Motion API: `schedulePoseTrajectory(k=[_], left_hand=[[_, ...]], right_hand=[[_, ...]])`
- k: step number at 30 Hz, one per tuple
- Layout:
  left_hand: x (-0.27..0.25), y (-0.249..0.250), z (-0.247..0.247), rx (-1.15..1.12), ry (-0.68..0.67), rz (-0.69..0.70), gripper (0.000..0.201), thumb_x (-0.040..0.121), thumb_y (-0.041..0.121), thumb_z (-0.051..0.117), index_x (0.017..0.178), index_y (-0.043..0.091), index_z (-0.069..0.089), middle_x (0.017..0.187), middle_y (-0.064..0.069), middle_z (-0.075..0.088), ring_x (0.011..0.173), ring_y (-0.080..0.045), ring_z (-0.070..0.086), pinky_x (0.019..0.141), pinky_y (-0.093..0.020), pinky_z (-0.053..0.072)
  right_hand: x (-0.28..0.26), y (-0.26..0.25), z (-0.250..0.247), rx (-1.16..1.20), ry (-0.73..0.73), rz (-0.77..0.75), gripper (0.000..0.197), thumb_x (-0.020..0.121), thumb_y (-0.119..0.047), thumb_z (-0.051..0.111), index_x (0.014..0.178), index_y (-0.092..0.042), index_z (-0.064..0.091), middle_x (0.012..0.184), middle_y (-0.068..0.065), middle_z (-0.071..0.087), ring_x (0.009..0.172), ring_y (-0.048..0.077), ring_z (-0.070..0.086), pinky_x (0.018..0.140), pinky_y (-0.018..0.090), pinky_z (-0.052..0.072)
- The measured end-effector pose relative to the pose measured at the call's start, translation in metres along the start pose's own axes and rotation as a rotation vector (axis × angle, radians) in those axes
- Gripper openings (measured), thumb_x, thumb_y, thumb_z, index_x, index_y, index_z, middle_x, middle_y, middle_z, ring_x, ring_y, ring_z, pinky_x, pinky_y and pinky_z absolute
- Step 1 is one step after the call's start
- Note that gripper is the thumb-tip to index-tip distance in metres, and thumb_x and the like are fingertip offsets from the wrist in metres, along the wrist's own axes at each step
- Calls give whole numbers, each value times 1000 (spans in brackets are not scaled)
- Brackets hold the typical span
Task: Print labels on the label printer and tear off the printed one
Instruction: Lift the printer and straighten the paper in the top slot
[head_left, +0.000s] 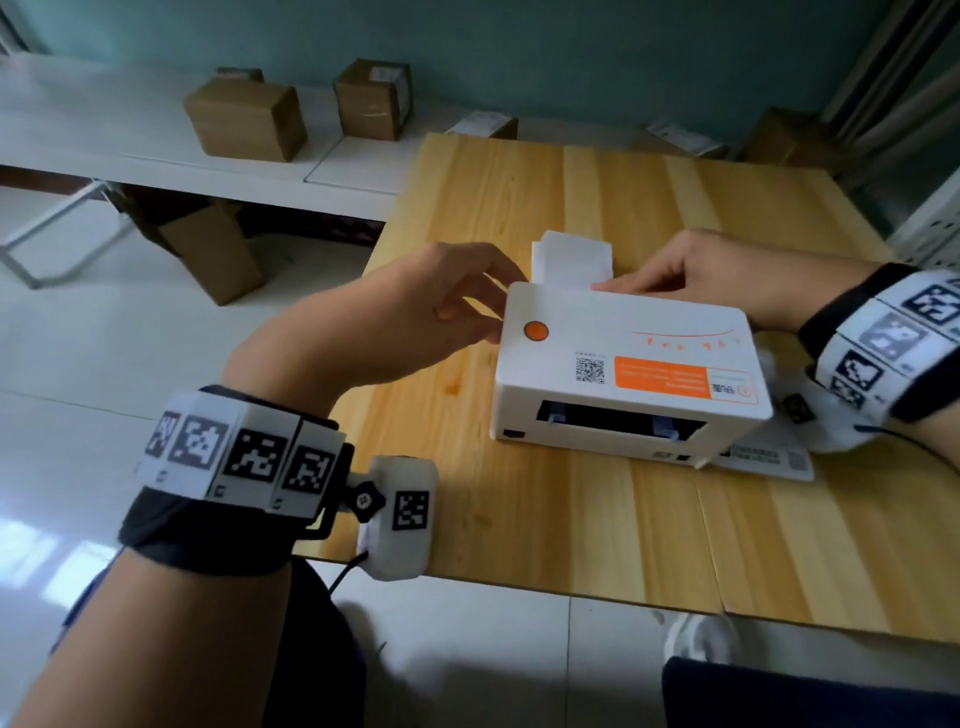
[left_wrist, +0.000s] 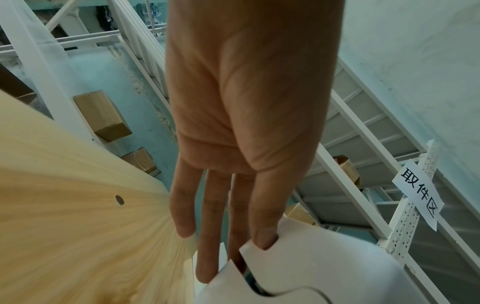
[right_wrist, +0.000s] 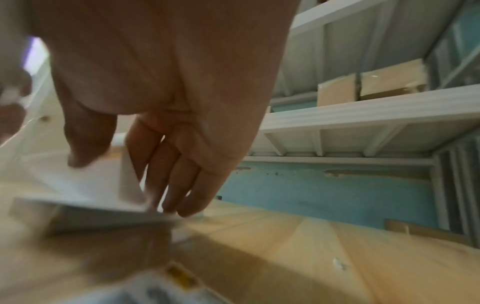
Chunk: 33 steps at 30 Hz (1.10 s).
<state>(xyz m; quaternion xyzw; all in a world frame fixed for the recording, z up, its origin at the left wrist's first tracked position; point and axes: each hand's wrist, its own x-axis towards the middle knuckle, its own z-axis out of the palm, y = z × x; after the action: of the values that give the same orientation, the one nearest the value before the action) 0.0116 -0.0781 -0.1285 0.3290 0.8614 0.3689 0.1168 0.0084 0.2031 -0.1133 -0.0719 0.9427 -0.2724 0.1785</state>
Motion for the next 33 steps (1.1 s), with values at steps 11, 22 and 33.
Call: schedulePoseTrajectory(k=[11, 22, 33], left_hand=[[-1, -1, 1, -2, 3, 5, 32, 98, 5, 60, 128, 15, 60, 121, 6, 73, 106, -6, 73, 90, -33, 61], [-5, 7, 0, -144, -38, -49, 35, 93, 12, 63, 128, 16, 60, 117, 4, 74, 104, -10, 73, 91, -35, 60], [-11, 21, 2, -213, -39, -60, 82, 50, 37, 90, 122, 19, 54, 121, 6, 69, 121, -7, 63, 104, -29, 52]], right_hand=[[-27, 4, -7, 187, 258, -73, 27, 94, 1, 59, 98, -15, 80, 109, -3, 78, 99, 10, 74, 83, 25, 59], [-59, -16, 28, 188, 329, 13, 59, 100, -57, 38, 95, -14, 78, 80, 9, 78, 76, 33, 74, 79, 52, 55], [-71, -19, 36, 393, 602, 5, 34, 96, -34, 59, 93, -6, 78, 91, 5, 79, 80, 19, 76, 84, 39, 58]])
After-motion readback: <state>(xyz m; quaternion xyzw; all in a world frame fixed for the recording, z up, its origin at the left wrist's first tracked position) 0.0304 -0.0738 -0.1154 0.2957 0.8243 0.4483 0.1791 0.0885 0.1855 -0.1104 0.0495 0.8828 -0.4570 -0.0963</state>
